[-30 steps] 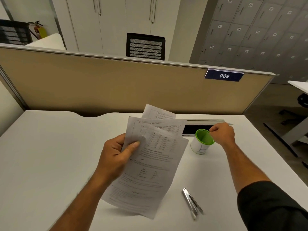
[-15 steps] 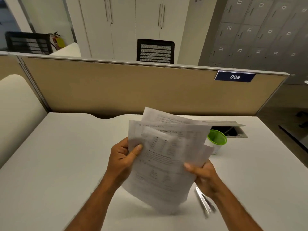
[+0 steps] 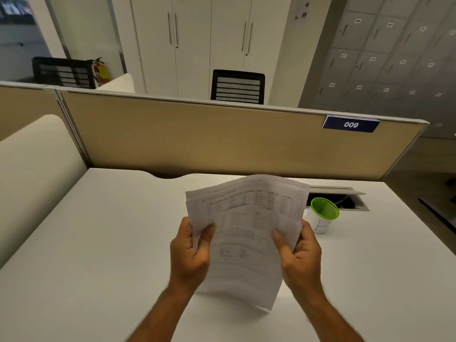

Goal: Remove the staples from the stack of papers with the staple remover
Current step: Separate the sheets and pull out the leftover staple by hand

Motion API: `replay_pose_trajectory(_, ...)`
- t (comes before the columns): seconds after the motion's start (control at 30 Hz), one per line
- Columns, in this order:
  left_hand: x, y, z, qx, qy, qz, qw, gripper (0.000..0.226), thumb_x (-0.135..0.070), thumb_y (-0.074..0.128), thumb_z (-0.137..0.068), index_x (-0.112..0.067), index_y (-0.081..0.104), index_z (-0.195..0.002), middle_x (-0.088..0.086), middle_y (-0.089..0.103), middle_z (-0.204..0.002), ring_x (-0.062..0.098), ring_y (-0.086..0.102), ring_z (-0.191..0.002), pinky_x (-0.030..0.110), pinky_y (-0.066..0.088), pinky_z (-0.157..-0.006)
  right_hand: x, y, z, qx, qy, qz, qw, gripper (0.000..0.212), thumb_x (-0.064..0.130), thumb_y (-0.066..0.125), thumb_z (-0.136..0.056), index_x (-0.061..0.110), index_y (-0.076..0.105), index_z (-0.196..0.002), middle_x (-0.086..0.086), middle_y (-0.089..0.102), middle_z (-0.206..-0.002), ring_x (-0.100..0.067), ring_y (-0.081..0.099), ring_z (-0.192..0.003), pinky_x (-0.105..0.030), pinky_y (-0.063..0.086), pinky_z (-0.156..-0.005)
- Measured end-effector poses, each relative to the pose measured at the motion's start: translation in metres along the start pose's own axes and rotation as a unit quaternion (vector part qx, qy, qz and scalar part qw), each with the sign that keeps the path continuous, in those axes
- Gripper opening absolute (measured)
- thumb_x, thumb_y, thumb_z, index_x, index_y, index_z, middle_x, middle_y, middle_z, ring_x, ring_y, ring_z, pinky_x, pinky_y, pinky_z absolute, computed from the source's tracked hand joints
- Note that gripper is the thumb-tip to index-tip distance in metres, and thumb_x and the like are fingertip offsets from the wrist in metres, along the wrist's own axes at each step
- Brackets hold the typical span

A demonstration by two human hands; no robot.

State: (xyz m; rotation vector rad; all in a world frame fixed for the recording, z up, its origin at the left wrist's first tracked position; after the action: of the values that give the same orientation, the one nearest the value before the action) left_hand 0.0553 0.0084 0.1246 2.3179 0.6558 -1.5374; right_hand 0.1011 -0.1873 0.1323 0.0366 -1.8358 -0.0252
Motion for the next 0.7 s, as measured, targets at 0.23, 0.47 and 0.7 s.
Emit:
replay_pose_trajectory(0.23, 0.007, -0.001, 0.01, -0.056, 0.014, 0.003, 0.998, 0.047, -0.022, 0.077, -0.081, -0.028, 0.048, -0.117, -0.031, 0.058, -0.109, -0.004, 0.059, -0.104, 0.007, 0.053, -0.072, -0.021, 0.004, 0.02, -0.022, 0.014, 0.005, 1.0, 0.05, 0.021, 0.078, -0.072, 0.026, 0.059, -0.118, 0.011, 0.072, -0.107, -0.009, 0.067, -0.102, -0.022, 0.057, -0.08)
replay_pose_trajectory(0.47, 0.008, -0.003, 0.012, -0.046, 0.036, -0.024, 0.998, 0.031, -0.016, 0.068, -0.085, -0.041, 0.061, -0.102, -0.025, 0.068, -0.097, 0.003, 0.066, -0.095, 0.005, 0.05, -0.071, -0.036, 0.007, 0.026, -0.062, 0.011, 0.086, 0.994, 0.019, 0.019, 0.073, -0.085, 0.031, 0.064, -0.096, 0.005, 0.073, -0.094, -0.018, 0.069, -0.093, -0.022, 0.054, -0.073)
replay_pose_trajectory(0.7, 0.011, -0.004, 0.011, -0.062, -0.038, 0.03, 0.997, 0.042, -0.028, 0.074, -0.074, -0.042, 0.052, -0.108, -0.012, 0.065, -0.104, 0.007, 0.064, -0.098, 0.013, 0.057, -0.065, -0.034, 0.004, 0.024, -0.022, 0.028, 0.058, 0.998, 0.05, 0.007, 0.078, -0.078, 0.032, 0.056, -0.115, 0.01, 0.07, -0.102, -0.005, 0.066, -0.097, -0.021, 0.058, -0.072)
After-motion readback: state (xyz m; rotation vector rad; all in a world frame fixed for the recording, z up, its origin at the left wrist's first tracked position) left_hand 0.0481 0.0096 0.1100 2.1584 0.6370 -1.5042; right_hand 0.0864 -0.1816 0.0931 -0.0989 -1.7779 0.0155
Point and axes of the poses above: each hand's wrist, its own z-axis away from the middle knuckle, its own y-axis out of the palm, x = y × z, the point moved 1 cm from there along -z, towards the middle knuckle
